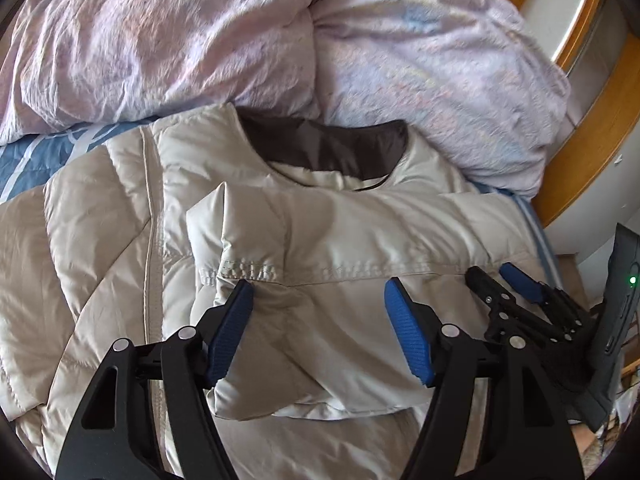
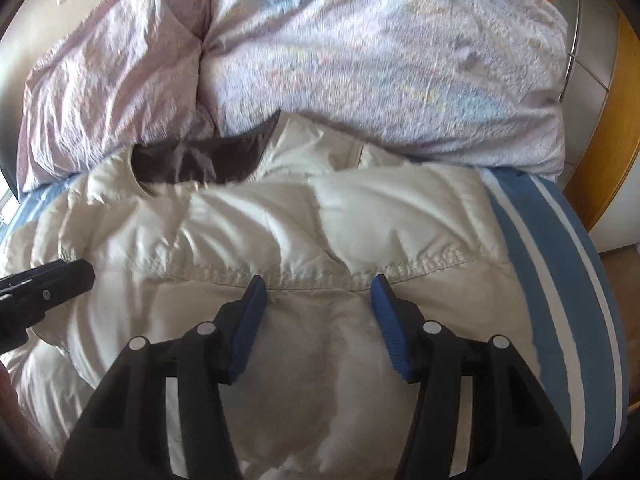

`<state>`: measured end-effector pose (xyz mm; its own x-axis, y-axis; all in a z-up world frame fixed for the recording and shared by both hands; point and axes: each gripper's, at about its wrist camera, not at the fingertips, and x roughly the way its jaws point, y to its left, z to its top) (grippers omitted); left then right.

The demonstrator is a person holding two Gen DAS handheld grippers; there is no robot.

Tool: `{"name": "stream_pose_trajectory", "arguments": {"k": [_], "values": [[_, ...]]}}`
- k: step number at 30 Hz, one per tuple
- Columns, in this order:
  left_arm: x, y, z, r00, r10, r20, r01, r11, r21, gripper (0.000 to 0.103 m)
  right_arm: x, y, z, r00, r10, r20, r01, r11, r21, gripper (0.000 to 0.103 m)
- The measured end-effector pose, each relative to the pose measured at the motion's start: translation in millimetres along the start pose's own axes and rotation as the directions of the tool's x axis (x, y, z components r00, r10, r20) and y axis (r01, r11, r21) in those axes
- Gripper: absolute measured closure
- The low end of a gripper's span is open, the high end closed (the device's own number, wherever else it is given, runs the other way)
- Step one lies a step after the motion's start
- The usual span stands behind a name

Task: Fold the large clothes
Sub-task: 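Press the folded sleeve flat with both tools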

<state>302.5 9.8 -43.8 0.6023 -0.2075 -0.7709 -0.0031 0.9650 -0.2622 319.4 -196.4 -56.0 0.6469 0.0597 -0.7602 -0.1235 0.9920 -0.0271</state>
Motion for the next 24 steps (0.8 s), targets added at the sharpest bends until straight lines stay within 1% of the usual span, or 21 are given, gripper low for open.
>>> {"name": "stream_pose_trajectory", "arguments": {"k": [2, 4, 8, 11, 13, 14, 16, 18, 19, 20, 21, 22, 23, 24], "values": [[5, 2, -3, 1.000, 0.021, 0.009, -0.021, 1.000, 0.015, 0.034, 9, 5, -1, 1.000, -0.021, -0.023, 0.021, 0.999, -0.025, 0.045], [10, 0, -7, 0.999, 0.052, 0.015, -0.053, 0.998, 0.040, 0.034, 16, 12, -3, 0.998, -0.061, -0.032, 0.058, 0.996, -0.066, 0.045], [23, -4, -13, 0.993, 0.111, 0.028, -0.113, 0.991, 0.076, 0.034, 22, 19, -8, 0.995, -0.099, -0.013, 0.097, 0.990, -0.102, 0.044], [28, -10, -15, 0.986, 0.161, 0.031, -0.164, 0.979, 0.118, 0.034, 23, 22, -9, 0.993, -0.122, -0.005, 0.120, 0.986, -0.119, 0.043], [23, -10, -16, 0.987, 0.160, 0.030, -0.163, 0.979, 0.127, 0.034, 24, 25, -11, 0.987, -0.159, 0.005, 0.158, 0.978, -0.137, 0.037], [14, -8, -18, 0.989, 0.145, 0.035, -0.149, 0.982, 0.119, 0.034, 23, 27, -12, 0.984, -0.176, 0.010, 0.176, 0.973, -0.149, 0.036], [-8, -2, -24, 0.995, 0.087, 0.042, -0.090, 0.992, 0.090, 0.034, 21, 27, -10, 0.979, -0.202, 0.011, 0.201, 0.965, -0.169, 0.028], [-40, 11, -35, 0.998, 0.020, 0.062, -0.023, 0.998, 0.057, 0.032, 14, 26, -9, 0.977, -0.214, 0.010, 0.213, 0.963, -0.167, 0.027], [-58, 19, -40, 0.997, -0.004, 0.083, 0.001, 0.999, 0.036, 0.029, 10, 26, -8, 0.977, -0.215, 0.017, 0.215, 0.963, -0.163, 0.027], [-73, 28, -45, 0.994, -0.012, 0.105, 0.010, 1.000, 0.014, 0.024, 1, 28, -7, 0.978, -0.202, 0.045, 0.206, 0.966, -0.155, 0.027], [-90, 40, -51, 0.992, -0.012, 0.129, 0.013, 1.000, -0.010, 0.023, -8, 34, -6, 0.979, -0.185, 0.085, 0.196, 0.969, -0.152, 0.027], [-105, 52, -57, 0.988, -0.005, 0.153, 0.009, 1.000, -0.030, 0.022, -13, 39, -5, 0.978, -0.180, 0.105, 0.195, 0.969, -0.155, 0.027], [-119, 64, -64, 0.985, 0.018, 0.174, -0.009, 0.999, -0.049, 0.022, -17, 46, -5, 0.978, -0.171, 0.118, 0.189, 0.969, -0.161, 0.026], [-130, 75, -71, 0.981, 0.045, 0.191, -0.032, 0.997, -0.067, 0.021, -16, 56, -5, 0.983, -0.149, 0.105, 0.166, 0.970, -0.179, 0.024]]}}
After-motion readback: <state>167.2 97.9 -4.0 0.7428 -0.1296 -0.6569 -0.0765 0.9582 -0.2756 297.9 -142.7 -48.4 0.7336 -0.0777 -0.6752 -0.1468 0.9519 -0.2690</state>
